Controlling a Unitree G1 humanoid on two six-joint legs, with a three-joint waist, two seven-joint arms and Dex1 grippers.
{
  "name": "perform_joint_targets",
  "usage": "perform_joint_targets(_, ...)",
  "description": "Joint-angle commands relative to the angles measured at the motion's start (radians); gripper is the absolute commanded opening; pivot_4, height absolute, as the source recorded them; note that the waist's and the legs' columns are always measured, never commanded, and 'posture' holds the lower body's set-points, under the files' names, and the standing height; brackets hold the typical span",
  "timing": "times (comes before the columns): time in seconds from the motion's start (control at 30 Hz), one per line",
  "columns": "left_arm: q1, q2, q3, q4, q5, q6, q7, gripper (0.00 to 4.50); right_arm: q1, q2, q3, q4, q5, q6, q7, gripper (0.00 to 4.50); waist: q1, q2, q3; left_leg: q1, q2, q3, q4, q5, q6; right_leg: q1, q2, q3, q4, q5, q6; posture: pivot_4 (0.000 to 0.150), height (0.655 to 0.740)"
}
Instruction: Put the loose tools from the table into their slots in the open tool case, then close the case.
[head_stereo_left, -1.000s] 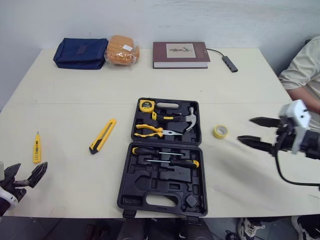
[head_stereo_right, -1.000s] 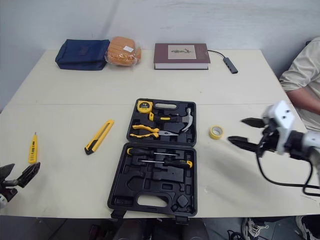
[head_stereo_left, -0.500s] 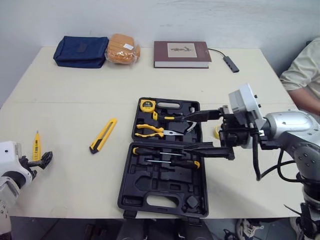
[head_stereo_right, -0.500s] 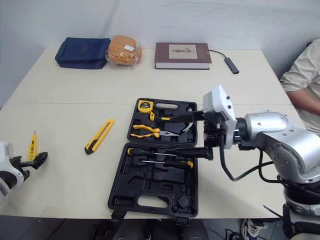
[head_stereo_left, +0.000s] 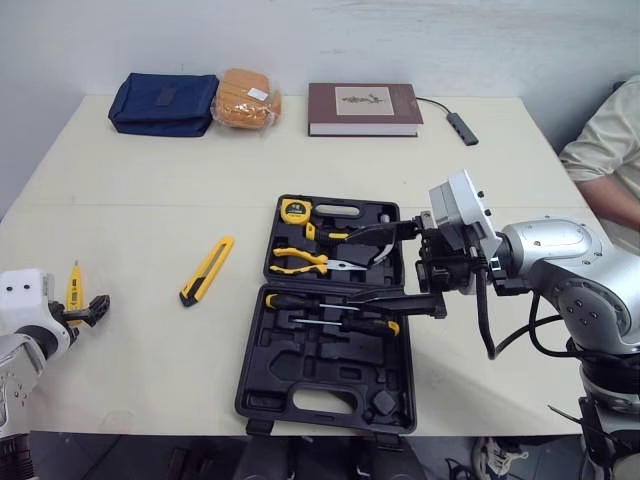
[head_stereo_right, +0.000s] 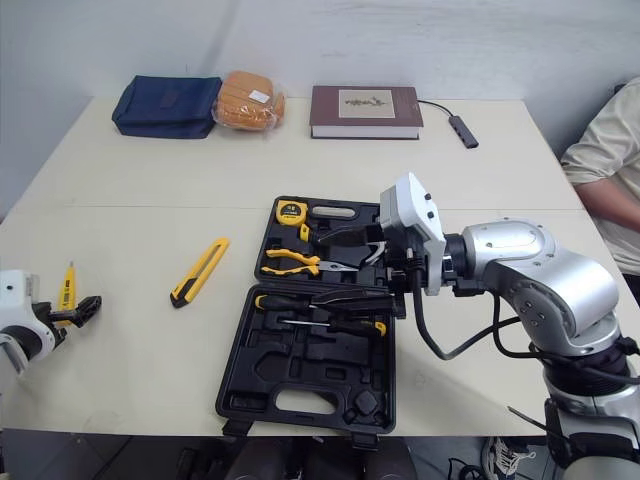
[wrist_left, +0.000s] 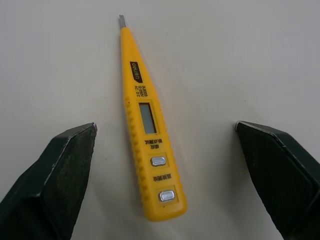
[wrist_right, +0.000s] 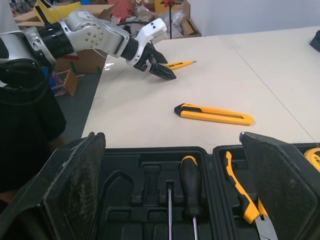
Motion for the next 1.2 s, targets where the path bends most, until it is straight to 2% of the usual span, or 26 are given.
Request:
perform_joint_targets(0.03,0.01,0.013,-0.008,0.025,0.035,-0.004,0.002,3.21,-0.005,-0.001,-0.014,-0.022,0.008,-0.013,0.004,4.5,-0.002,0.0,0.0,0.0,0.0,0.0,0.0,0.0,0.0,0.0,0.0,0.0,0.0,0.0,0.0,0.15,0.74)
perform_joint_targets(0.37,0.0,0.021,-0.02,0.051,0.062,-0.009,0.0,3.21,0.009,-0.008,-0.018,-0.021,-0.001,-0.019,0.007,4.5,-0.001,0.0,0.0,0.001,0.0,0.0,0.0,0.0,0.0,0.0,0.0,0.0,0.001,0.0,0.0,0.15,0.74)
perform_joint_targets(0.47,-0.002,0.022,-0.018,0.059,0.068,-0.006,0.008,2.4,0.011,-0.01,-0.018,-0.021,-0.006,-0.021,0.01,4.5,-0.003,0.0,0.0,0.001,0.0,0.0,0.0,0.0,0.0,0.0,0.0,0.0,0.001,0.0,0.0,0.15,0.74)
perform_joint_targets(0.6,-0.003,0.013,-0.004,0.063,0.071,0.008,0.035,0.5,0.009,-0.015,-0.027,-0.02,-0.004,-0.02,0.019,4.5,-0.011,0.0,0.0,0.001,0.0,0.001,-0.001,0.0,-0.001,0.0,0.0,0.0,0.001,0.0,0.0,0.15,0.74)
perform_joint_targets(0.63,-0.002,0.012,-0.003,0.063,0.07,0.008,0.036,0.28,0.008,-0.016,-0.028,-0.019,-0.003,-0.019,0.02,4.5,-0.015,0.0,0.0,0.001,0.0,0.001,-0.001,0.0,-0.001,0.0,0.0,0.0,0.001,0.0,0.0,0.15,0.74)
perform_joint_targets(0.9,0.007,0.041,0.042,0.03,0.048,-0.001,-0.002,0.28,0.013,-0.021,-0.038,-0.024,0.001,-0.021,0.025,4.5,-0.026,0.0,0.0,0.001,0.0,0.001,-0.001,0.001,-0.001,-0.001,0.0,0.0,0.001,0.0,-0.001,0.15,0.74)
perform_joint_targets(1.0,0.009,0.056,0.059,-0.041,-0.001,0.017,-0.068,0.28,0.016,-0.027,-0.048,-0.023,0.005,-0.02,0.026,4.5,-0.024,0.0,0.0,0.001,0.0,0.001,-0.001,0.001,-0.001,-0.001,0.0,0.0,0.001,0.0,-0.001,0.15,0.74)
perform_joint_targets(1.2,0.034,0.132,0.006,-0.281,-0.178,0.102,-0.322,0.28,0.025,-0.049,-0.069,-0.034,0.024,-0.003,0.025,4.5,-0.019,-0.001,0.001,-0.001,0.0,-0.001,0.0,-0.002,-0.004,0.0,-0.001,0.0,-0.001,0.0,-0.001,0.15,0.74)
